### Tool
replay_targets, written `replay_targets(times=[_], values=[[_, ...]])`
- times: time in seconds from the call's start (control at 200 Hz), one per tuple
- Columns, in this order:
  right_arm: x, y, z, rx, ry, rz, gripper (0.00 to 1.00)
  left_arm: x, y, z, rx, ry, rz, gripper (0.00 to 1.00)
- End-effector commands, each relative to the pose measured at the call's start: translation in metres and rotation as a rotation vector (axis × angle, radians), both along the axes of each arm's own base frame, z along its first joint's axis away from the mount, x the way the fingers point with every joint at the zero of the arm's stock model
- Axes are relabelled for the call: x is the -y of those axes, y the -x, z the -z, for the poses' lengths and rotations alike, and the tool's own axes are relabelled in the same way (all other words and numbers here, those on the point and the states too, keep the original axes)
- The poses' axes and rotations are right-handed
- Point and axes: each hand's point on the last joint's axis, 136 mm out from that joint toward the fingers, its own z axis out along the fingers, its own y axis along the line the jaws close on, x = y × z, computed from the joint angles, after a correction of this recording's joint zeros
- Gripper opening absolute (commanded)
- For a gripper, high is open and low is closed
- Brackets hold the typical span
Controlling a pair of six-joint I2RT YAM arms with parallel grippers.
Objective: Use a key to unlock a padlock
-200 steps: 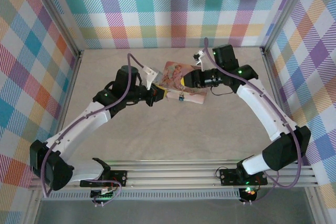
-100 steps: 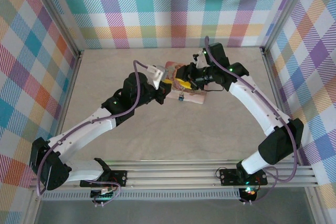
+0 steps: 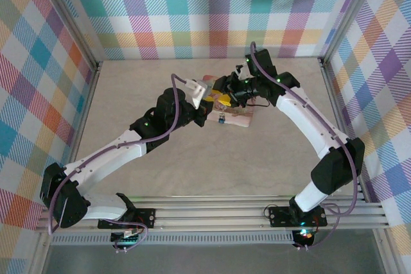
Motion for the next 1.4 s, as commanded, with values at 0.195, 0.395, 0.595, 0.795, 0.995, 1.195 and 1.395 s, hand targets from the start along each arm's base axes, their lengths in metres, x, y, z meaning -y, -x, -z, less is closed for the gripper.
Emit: replay_targets(times=[0.195,0.395,0.595,0.795,0.995,1.195,1.395], values=[[-0.011,-0.003,-0.005,-0.044,-0.053,-0.016,0.34,0.006,-0.002,-0.018,0.064,-0.016,-0.004,0.00],[-0.015,-0.003,-0.002,-0.064,-0.067,-0.026,0.31,0.008,-0.004,-0.016,0.087,-0.077,0.000,0.00],[-0.018,-0.006,-0.005,-0.065,-0.094,-0.020,0.23,0.011,-0.001,-0.012,0.099,-0.126,0.029,0.00],[-0.021,-0.008,-0.014,-0.042,-0.123,-0.029,0.00,0.013,0.004,-0.002,0.101,-0.190,0.056,0.00],[-0.018,-0.011,-0.037,0.190,-0.119,-0.085,0.00,0.011,0.008,0.000,0.055,-0.204,0.064,0.12],[-0.002,-0.024,-0.059,0.428,-0.072,-0.145,0.00,-0.003,0.011,-0.009,-0.039,-0.091,0.037,0.28],[0.006,-0.021,-0.080,0.738,0.009,-0.287,0.00,-0.016,0.017,-0.039,-0.167,0.139,0.127,0.43]])
